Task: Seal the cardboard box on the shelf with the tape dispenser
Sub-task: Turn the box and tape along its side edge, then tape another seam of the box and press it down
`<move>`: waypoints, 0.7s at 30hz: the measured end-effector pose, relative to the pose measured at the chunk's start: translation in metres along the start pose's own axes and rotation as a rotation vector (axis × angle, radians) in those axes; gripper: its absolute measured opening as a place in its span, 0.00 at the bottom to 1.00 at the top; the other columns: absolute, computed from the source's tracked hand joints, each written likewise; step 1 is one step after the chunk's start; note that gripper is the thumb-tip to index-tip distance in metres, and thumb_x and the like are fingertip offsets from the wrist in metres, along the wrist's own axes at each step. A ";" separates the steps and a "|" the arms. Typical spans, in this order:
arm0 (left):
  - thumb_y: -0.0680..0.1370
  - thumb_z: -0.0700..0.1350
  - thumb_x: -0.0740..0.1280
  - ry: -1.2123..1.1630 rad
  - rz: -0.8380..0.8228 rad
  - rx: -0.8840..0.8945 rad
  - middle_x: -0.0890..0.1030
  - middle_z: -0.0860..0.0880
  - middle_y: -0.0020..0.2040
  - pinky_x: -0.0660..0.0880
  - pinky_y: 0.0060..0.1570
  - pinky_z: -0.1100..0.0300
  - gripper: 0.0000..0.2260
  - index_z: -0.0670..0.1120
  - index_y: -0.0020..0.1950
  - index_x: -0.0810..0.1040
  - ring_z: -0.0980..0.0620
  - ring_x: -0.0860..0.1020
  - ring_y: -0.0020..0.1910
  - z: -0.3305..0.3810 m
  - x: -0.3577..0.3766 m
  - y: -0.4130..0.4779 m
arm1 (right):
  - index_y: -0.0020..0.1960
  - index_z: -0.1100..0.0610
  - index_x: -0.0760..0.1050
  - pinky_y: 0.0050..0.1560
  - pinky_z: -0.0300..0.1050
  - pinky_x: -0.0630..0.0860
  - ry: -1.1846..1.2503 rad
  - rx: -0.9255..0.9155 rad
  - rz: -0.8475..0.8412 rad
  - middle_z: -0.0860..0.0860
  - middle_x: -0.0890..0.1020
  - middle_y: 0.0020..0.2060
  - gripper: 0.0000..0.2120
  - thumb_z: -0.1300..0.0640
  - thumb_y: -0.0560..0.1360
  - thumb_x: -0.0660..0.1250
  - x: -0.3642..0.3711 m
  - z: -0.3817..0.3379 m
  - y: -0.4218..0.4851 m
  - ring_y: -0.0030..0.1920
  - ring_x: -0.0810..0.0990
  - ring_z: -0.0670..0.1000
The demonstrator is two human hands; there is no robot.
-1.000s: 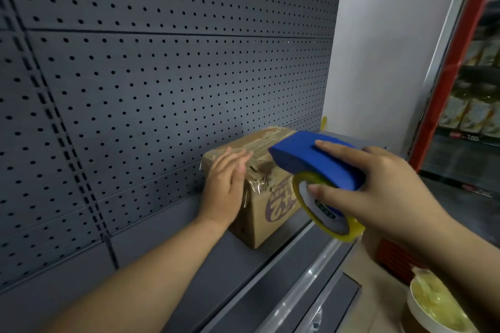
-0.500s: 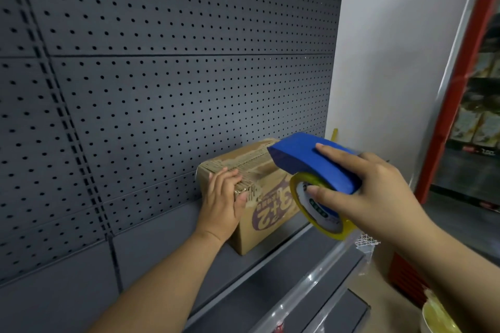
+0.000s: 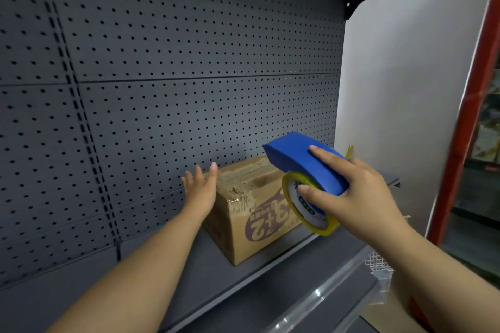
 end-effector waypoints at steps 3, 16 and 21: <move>0.77 0.63 0.52 -0.053 0.027 -0.145 0.47 0.43 0.79 0.48 0.73 0.41 0.35 0.47 0.78 0.48 0.44 0.44 0.77 -0.007 0.000 0.028 | 0.65 0.34 0.64 0.38 0.31 0.65 0.005 -0.010 -0.004 0.50 0.72 0.42 0.32 0.39 0.63 0.69 0.004 0.008 0.009 0.42 0.72 0.44; 0.75 0.64 0.56 0.274 0.011 -0.133 0.46 0.45 0.79 0.51 0.73 0.44 0.36 0.50 0.77 0.50 0.43 0.47 0.77 0.004 0.002 0.057 | 0.59 0.25 0.58 0.40 0.30 0.66 0.050 -0.143 0.044 0.48 0.69 0.41 0.30 0.32 0.60 0.64 0.010 0.049 0.067 0.44 0.70 0.41; 0.78 0.61 0.54 -0.268 -0.341 -0.033 0.72 0.44 0.67 0.61 0.69 0.49 0.28 0.46 0.73 0.65 0.45 0.68 0.68 0.098 0.028 0.068 | 0.61 0.25 0.60 0.41 0.30 0.66 0.070 -0.177 0.050 0.48 0.70 0.43 0.30 0.32 0.60 0.64 0.021 0.060 0.094 0.44 0.71 0.42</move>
Point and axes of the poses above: each hand's wrist, its own y-axis towards the middle knuckle, its own x-axis out of the palm, z = x × y, the point moved 3 cm from there along y, towards the middle knuckle
